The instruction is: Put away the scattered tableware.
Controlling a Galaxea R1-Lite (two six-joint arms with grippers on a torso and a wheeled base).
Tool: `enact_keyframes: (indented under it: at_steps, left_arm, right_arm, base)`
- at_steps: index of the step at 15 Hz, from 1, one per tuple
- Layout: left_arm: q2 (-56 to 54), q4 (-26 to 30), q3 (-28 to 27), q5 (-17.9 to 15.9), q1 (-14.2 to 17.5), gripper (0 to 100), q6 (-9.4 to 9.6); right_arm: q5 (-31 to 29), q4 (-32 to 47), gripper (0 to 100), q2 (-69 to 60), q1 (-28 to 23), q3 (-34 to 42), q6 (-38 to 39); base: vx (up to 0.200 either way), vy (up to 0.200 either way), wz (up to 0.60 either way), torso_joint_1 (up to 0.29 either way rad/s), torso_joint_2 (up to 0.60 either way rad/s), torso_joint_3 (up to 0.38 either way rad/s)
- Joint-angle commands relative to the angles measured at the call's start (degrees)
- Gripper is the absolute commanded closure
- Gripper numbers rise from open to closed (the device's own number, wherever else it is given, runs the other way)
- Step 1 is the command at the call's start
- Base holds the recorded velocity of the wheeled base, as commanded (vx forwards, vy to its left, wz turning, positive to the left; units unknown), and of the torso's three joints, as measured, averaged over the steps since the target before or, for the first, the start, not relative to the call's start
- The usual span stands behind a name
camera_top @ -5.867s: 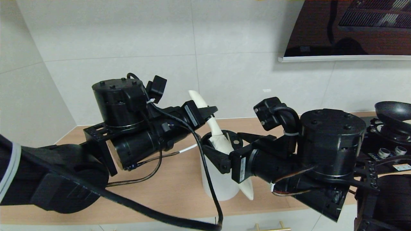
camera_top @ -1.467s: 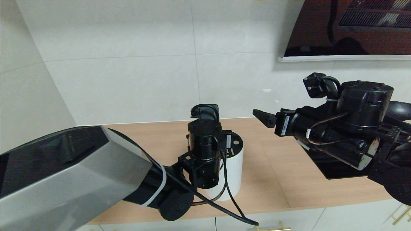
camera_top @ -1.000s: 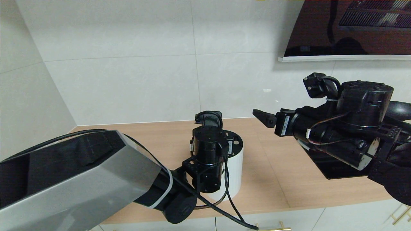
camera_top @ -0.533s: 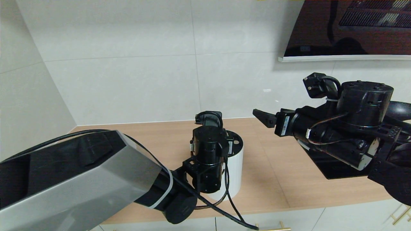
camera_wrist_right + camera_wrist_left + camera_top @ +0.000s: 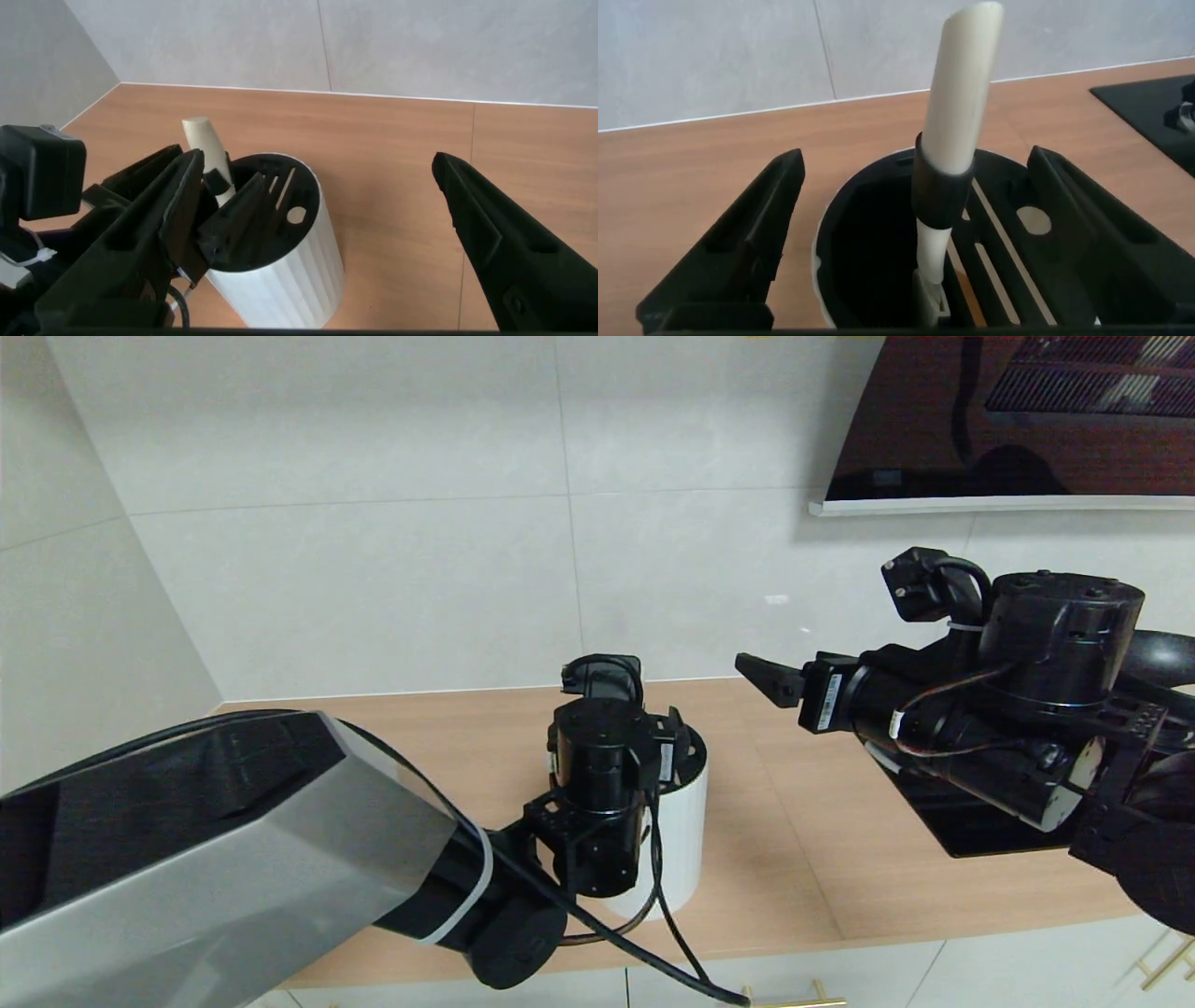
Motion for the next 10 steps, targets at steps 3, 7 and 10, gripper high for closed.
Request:
enact_keyframes:
  at_steps: [3,7,10]
  left_arm:
    - [-16.02,-0.72,7.69,-5.24,-0.71,0,0.08]
    - [-31.75,1.66,16.66,-14.73,-0.54,0,1.92]
    - [-47.57,8.25,18.51,-16.93,4.47,0,2.8]
  right_arm:
    - [0.01,-0.09,0,-1.69,-0.05,-0.1,-0.08]
    - [-0.51,-0.09,0,-5.03,-0.05,-0.19,-0.16]
    - [-4.29,0.0,0,-15.67,-1.54,3.94,-2.01]
  base:
    - [0.0,0.0,0.0,0.0,0.0,0.0]
    - [0.0,0.0,0.0,0.0,0.0,0.0]
    - [0.0,0.0,0.0,0.0,0.0,0.0]
